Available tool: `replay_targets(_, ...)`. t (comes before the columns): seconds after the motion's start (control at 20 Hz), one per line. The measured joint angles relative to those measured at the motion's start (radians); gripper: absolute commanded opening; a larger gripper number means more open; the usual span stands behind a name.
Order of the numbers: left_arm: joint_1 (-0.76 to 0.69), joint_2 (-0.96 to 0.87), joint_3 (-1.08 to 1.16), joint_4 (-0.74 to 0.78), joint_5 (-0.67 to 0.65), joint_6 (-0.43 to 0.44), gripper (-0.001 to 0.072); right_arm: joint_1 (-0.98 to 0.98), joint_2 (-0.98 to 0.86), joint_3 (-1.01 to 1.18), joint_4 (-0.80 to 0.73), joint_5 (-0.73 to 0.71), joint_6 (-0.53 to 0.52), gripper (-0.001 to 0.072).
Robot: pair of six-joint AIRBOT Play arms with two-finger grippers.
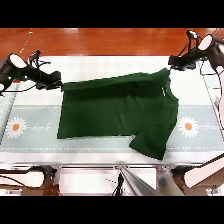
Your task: Fold the shirts.
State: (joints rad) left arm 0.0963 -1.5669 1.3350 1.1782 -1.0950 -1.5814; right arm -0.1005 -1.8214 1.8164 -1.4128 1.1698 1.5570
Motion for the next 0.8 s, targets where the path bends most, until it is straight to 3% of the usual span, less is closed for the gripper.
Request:
replay_targets(0.05,0.010,0.001,0.014,0.018,-0.042,0.005,0.0688,-0.008,0.018,0.015,-0.016,0.040,-0.032,0.0490)
replay_targets(0.2,0.048,0.034,0.037,0.151,-0.219,0.031,0.0648,-0.056,0.100,0.039,-0.061,0.182,-0.092,0.0382)
replay_targets(0.3,0.079,0.096,-0.010,0.210,-0.313,0.042,0.0649,-0.107,0.161,0.020,-0.122,0.278,-0.099,0.0379)
replay_targets(0.4,0.104,0.186,-0.127,0.217,-0.323,0.049,0.0649,-0.166,0.222,-0.061,-0.140,0.329,-0.104,0.0478)
replay_targets(0.8,0.155,0.347,-0.636,0.105,-0.274,0.164,0.0649,-0.377,0.445,-0.575,0.035,0.232,-0.225,0.0475)
